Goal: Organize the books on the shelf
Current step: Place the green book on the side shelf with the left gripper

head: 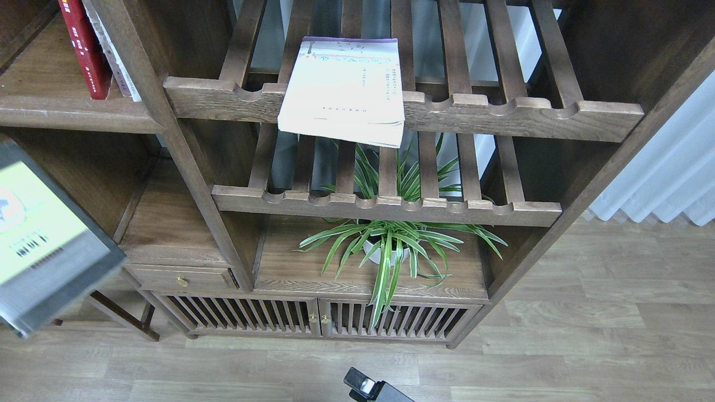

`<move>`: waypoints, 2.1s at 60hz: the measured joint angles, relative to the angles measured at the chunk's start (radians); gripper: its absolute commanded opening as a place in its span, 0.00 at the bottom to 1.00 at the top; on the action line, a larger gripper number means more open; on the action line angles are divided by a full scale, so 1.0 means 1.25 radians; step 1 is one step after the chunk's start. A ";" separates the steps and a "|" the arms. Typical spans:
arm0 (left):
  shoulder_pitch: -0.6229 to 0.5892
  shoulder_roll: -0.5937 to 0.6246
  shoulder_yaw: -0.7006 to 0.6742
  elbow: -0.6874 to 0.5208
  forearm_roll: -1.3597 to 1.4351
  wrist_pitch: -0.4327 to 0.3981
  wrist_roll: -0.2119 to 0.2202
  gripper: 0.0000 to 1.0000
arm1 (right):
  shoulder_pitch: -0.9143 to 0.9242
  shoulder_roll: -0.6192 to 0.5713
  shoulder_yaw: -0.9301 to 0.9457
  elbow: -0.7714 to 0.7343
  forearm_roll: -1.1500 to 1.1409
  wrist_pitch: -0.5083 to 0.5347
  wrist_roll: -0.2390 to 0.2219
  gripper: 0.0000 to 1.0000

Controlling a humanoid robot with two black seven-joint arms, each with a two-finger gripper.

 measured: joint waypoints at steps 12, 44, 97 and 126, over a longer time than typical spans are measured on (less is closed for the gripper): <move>-0.008 -0.002 -0.126 -0.002 0.092 0.000 0.018 0.03 | 0.000 0.000 -0.014 -0.001 -0.004 0.000 -0.001 0.99; -0.399 0.011 -0.148 0.049 0.373 0.000 0.077 0.03 | -0.011 0.003 -0.016 -0.001 -0.024 0.000 -0.001 0.99; -1.093 0.009 0.241 0.375 0.659 0.000 0.077 0.04 | -0.026 0.007 -0.016 0.001 -0.029 0.000 -0.001 0.99; -1.267 -0.005 0.386 0.534 0.700 0.000 0.073 0.05 | -0.036 0.008 -0.016 0.001 -0.030 0.000 -0.001 0.99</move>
